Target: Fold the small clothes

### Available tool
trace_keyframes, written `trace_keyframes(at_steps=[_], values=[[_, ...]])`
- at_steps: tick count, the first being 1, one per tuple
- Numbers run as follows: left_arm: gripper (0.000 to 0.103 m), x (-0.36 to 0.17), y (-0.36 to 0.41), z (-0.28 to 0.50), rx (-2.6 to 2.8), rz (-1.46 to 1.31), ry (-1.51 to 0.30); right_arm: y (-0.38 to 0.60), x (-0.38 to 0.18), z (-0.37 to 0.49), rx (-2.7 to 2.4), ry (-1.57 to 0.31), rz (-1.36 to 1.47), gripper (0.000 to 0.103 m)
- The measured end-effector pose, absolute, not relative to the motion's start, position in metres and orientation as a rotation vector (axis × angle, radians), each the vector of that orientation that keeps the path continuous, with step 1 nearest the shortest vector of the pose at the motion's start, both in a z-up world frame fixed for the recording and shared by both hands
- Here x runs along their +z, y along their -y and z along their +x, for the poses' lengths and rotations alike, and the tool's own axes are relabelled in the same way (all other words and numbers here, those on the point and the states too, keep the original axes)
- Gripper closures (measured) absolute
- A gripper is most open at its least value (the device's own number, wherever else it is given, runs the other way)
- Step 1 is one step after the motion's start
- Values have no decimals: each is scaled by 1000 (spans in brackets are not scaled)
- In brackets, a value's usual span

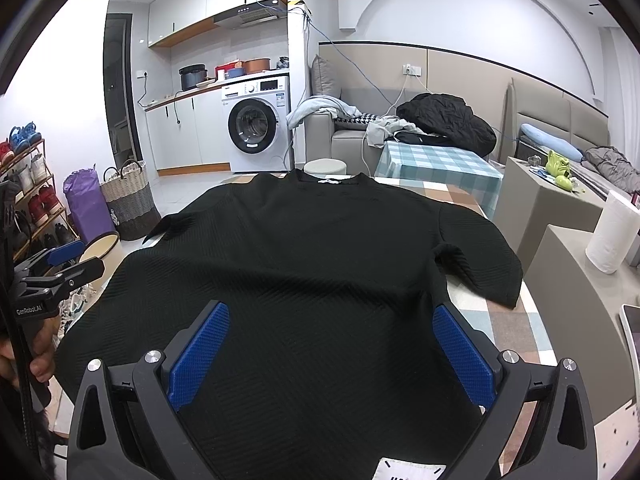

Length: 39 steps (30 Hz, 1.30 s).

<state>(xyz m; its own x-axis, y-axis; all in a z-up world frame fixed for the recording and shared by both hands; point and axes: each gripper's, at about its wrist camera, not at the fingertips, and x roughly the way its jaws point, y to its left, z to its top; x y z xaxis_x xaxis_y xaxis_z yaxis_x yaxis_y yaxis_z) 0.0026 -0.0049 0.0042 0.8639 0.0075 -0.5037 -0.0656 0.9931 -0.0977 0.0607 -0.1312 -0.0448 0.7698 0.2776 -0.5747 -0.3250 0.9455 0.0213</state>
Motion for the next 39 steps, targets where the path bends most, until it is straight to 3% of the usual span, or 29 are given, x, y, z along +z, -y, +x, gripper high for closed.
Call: trace_keyframes(at_steps=[39], values=[[1,-1,8,-3,72,-81,-597,145,-46,66,298,-634,-74,0]])
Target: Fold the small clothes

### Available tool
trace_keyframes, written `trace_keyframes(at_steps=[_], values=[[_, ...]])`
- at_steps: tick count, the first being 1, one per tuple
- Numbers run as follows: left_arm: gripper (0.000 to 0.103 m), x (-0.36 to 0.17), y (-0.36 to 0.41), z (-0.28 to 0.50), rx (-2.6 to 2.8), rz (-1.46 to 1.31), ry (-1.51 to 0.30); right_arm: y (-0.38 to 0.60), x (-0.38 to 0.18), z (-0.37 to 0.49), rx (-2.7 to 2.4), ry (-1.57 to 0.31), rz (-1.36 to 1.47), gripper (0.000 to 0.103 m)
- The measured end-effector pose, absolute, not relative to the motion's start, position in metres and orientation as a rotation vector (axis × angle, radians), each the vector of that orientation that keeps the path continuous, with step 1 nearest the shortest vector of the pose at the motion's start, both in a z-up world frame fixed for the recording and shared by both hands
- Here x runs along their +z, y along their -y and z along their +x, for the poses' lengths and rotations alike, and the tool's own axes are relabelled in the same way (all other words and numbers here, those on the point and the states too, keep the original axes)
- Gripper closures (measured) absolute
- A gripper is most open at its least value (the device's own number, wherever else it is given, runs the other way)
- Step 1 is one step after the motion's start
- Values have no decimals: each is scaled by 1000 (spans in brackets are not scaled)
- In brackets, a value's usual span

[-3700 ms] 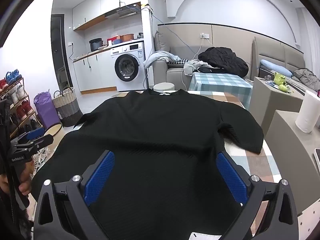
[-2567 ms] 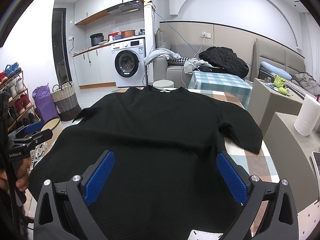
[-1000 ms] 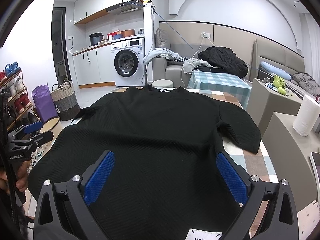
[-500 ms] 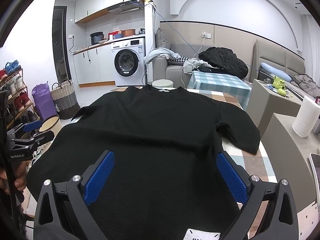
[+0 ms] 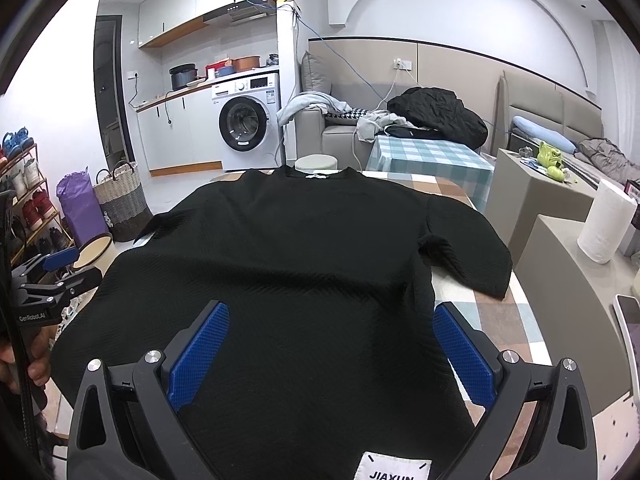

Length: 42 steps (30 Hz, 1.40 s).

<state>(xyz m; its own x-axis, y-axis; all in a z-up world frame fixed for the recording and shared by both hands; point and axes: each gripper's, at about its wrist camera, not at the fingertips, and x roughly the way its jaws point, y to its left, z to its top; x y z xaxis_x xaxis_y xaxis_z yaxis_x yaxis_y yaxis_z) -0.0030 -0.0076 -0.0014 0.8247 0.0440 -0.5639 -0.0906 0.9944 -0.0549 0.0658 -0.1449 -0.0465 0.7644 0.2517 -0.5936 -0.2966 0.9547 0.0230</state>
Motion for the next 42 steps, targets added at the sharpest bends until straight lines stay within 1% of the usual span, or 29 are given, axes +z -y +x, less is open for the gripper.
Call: trace_keyframes(at_steps=[11,23,37,42], values=[[1,-7,-4,10,85,-100,-642,144,-45,78,289,-653,-70,0],[1,-2,-16,39,102,-111,-672,142,-42,108,266,-699,-63,0],[1,22,-44,91,114,-107,-683,150,-28,158,229,-714,-9,0],[1,18,-64,111,134,-124,-699,156,-33,177,220,-741,32,0]])
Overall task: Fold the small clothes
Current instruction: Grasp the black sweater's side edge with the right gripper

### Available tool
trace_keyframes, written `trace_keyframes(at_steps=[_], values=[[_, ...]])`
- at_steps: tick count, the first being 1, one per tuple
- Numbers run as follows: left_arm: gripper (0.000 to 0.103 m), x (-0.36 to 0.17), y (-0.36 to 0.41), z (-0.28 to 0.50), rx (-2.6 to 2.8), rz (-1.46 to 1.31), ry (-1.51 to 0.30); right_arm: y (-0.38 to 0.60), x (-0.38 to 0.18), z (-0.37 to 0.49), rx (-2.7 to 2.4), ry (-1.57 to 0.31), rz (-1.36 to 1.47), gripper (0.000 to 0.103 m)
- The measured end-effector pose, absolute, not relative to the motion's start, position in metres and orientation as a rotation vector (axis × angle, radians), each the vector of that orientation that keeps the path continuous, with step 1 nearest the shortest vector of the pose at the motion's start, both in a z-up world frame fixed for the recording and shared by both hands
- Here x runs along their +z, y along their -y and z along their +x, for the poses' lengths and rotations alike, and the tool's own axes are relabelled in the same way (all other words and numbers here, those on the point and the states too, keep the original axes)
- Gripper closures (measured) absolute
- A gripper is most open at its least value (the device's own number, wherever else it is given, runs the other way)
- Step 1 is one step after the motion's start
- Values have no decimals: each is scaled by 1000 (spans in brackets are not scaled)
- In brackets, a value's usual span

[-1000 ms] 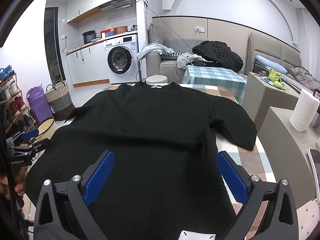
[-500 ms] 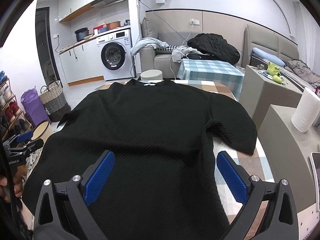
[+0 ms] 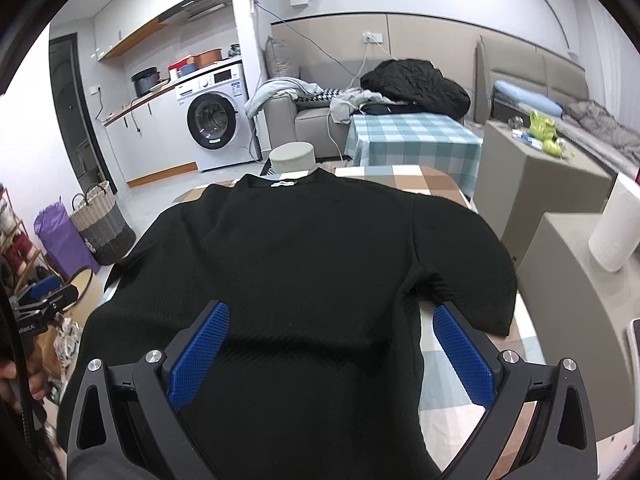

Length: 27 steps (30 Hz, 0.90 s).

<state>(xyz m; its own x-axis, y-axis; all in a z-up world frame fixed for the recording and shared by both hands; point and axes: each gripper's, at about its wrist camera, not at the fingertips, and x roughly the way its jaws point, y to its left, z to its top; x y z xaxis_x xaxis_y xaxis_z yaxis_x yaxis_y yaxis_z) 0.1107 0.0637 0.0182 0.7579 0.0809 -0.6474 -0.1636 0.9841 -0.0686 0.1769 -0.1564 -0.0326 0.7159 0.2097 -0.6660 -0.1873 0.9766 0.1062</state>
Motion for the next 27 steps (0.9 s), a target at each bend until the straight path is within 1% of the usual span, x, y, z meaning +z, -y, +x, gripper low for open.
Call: trace_keyframes(at_steps=[4,6,8,9,11,13,15,16,18,19,20,21,22,23,24,25,26,27], values=[[1,-1,-87,122,164,-166,-734,180,-50,193,161,-789,115,1],[2,-16,-101,127,193,-191,-762,195,-60,198,159,-824,170,5],[6,-29,-112,131,205,-208,-786,206,-69,204,146,-853,198,7],[7,-36,-117,133,205,-219,-797,211,-74,208,140,-872,217,10],[11,-49,-124,137,205,-239,-820,217,-85,218,160,-898,269,13],[13,-64,-130,142,198,-255,-840,215,-94,226,154,-919,267,16],[14,-76,-134,147,187,-279,-861,210,-101,235,156,-942,253,23],[15,-81,-136,151,178,-289,-870,207,-105,240,162,-958,254,24],[17,-89,-138,157,170,-300,-888,204,-110,246,168,-972,246,35],[18,-91,-138,159,171,-295,-894,202,-112,248,162,-978,237,39],[19,-95,-139,164,178,-286,-904,201,-114,251,157,-983,230,47],[23,-98,-138,167,186,-279,-921,200,-115,253,150,-991,216,57],[27,-101,-138,170,188,-278,-932,200,-118,256,134,-999,200,65],[28,-104,-137,172,186,-282,-943,201,-119,256,122,-1002,193,79],[32,-106,-136,174,187,-285,-952,202,-120,257,103,-1004,180,92],[35,-108,-134,175,189,-279,-955,203,-121,258,87,-1005,168,95],[38,-109,-132,176,199,-257,-955,205,-121,256,80,-1002,158,95],[48,-109,-127,176,211,-228,-961,207,-120,254,74,-989,140,95]])
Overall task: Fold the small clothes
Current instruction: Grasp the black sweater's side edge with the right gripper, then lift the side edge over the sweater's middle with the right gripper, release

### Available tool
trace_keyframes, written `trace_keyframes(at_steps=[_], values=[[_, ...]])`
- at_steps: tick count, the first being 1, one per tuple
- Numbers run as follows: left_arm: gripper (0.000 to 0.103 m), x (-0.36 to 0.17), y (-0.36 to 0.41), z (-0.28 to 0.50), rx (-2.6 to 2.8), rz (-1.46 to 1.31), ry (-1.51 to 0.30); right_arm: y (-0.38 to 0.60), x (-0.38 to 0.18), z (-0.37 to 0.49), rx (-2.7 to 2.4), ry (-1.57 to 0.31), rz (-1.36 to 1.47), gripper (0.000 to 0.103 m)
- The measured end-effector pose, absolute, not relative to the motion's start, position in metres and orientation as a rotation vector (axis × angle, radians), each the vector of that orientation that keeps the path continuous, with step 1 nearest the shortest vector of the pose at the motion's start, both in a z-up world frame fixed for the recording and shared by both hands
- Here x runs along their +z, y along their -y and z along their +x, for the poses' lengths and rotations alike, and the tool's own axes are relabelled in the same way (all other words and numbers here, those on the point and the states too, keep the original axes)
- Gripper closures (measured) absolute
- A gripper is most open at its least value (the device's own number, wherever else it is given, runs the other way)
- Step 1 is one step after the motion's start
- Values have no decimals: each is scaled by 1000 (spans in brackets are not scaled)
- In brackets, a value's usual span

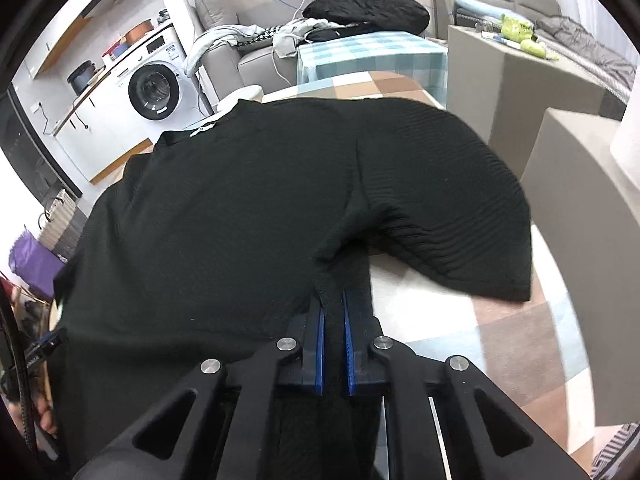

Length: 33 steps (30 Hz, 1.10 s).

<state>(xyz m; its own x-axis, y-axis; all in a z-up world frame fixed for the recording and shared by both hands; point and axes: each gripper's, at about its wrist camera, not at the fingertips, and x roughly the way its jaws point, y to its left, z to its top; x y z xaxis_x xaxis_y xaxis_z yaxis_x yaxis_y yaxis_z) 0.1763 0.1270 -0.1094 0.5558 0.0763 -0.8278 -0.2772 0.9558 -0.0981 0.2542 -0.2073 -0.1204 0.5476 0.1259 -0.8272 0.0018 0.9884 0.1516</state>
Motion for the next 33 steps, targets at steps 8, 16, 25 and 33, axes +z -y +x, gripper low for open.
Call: trace_keyframes(at_steps=[8,16,25,33], values=[[95,-108,-108,175,195,-156,-983,239,-119,248,-17,-987,124,97],[96,-108,-89,161,152,-127,-991,264,-125,226,-32,-1036,126,97],[67,-97,-100,170,175,-196,-973,287,-102,221,-53,-972,237,59],[37,-75,-108,176,202,-211,-892,351,-111,226,-208,-989,445,58]])
